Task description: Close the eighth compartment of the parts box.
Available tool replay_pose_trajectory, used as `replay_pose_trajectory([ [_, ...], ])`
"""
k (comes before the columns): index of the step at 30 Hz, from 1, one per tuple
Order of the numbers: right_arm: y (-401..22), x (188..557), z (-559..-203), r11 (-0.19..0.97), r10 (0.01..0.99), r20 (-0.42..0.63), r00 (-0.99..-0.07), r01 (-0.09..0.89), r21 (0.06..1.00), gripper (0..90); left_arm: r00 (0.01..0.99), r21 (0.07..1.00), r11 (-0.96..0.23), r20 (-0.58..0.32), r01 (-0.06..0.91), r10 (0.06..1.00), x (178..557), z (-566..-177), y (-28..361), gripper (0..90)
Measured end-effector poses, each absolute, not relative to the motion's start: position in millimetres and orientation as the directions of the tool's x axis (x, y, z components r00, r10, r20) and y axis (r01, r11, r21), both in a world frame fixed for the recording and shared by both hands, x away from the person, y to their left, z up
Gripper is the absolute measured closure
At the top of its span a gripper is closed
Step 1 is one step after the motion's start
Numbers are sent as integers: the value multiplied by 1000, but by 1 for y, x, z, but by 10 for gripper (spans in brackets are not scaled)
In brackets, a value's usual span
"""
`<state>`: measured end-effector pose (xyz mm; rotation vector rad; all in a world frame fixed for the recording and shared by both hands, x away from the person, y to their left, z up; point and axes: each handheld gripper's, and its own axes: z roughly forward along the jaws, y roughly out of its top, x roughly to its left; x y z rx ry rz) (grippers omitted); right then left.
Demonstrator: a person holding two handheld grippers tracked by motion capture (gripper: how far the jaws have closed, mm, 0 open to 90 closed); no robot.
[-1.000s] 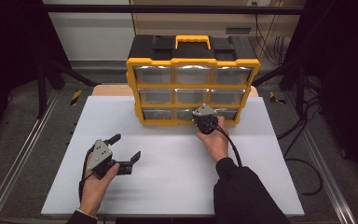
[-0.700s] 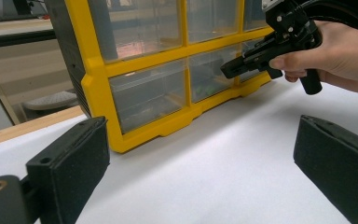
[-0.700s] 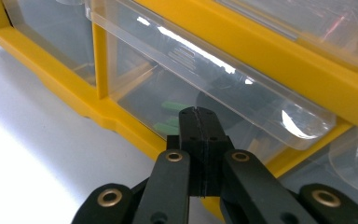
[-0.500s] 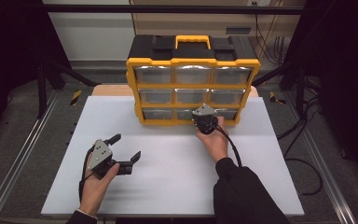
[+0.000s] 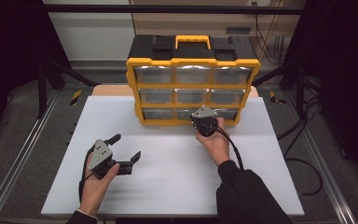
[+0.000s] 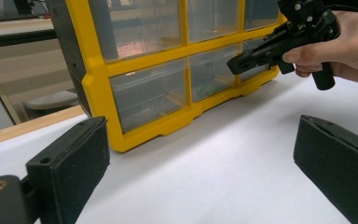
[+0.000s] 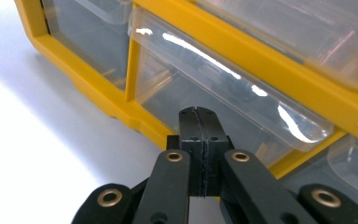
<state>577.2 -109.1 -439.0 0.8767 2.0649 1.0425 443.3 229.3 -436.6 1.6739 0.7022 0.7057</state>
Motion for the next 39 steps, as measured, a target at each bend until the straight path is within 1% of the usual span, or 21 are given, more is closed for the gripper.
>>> replay_pose_trajectory([
  [16,-111,565,-432,450,775,-232,-587,255,856,900,642,978,-189,88,91,762,445,-437,227,31],
  [22,-112,562,-428,429,781,-217,-586,252,867,900,642,977,-191,86,95,762,446,-437,226,31],
  [26,-112,556,-423,410,781,-207,-590,233,882,900,639,977,-186,79,103,765,446,-438,226,31],
  [32,-108,547,-415,406,767,-213,-605,202,891,900,641,977,-192,90,92,763,446,-437,227,31],
  [39,-108,541,-409,384,763,-193,-616,192,903,900,643,979,-185,85,90,761,445,-436,229,31],
])
